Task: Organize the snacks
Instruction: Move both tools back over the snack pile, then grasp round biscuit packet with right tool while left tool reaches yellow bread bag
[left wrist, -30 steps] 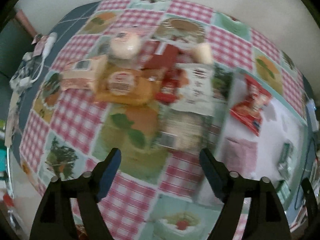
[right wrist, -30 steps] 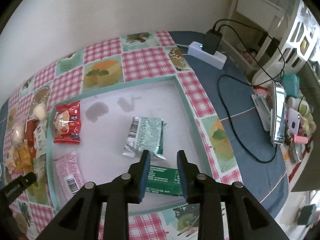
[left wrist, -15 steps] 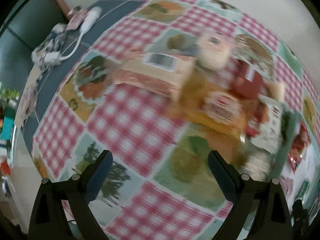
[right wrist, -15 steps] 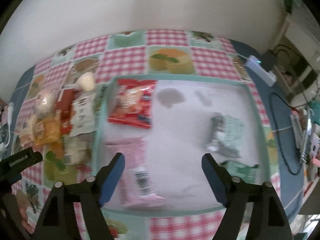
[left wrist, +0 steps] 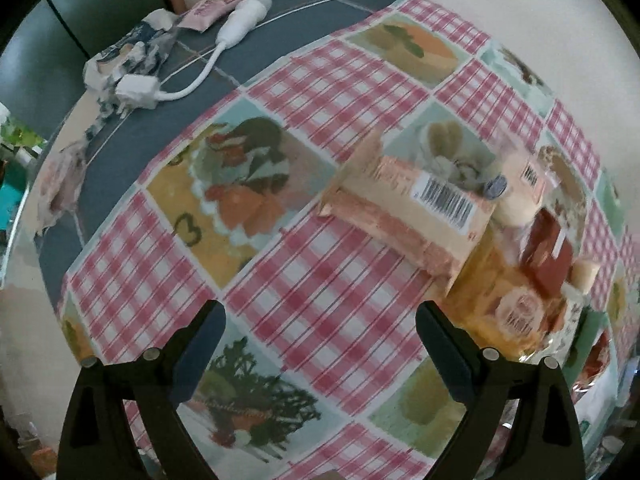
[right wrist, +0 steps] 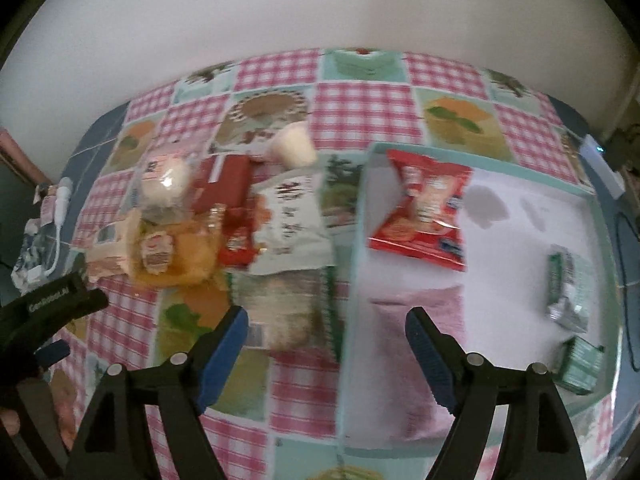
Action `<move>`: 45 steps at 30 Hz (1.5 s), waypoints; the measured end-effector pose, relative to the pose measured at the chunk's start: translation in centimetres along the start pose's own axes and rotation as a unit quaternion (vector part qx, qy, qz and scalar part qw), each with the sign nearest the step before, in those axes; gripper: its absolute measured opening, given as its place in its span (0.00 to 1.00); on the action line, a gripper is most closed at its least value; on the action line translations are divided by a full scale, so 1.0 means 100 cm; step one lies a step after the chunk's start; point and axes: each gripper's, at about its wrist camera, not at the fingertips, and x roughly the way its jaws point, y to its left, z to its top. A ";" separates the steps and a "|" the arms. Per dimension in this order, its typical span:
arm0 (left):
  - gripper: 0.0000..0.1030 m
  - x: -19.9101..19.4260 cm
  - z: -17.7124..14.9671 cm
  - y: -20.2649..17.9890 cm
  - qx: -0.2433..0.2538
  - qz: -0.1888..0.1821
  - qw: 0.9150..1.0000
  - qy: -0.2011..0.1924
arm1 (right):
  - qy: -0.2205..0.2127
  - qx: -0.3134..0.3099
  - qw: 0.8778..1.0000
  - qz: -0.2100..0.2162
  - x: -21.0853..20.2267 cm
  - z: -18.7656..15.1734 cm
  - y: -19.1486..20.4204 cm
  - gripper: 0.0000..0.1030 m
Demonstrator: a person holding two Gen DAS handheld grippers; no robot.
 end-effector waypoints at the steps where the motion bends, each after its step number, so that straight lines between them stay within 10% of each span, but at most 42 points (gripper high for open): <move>1: 0.93 0.001 0.008 -0.002 0.002 -0.007 1.000 -0.003 | 0.001 -0.003 1.000 0.003 0.002 0.001 0.003 0.82; 45: 0.94 0.006 0.008 -0.079 0.076 -0.118 0.990 0.022 | 0.047 -0.029 0.998 0.042 0.055 0.006 0.033 0.84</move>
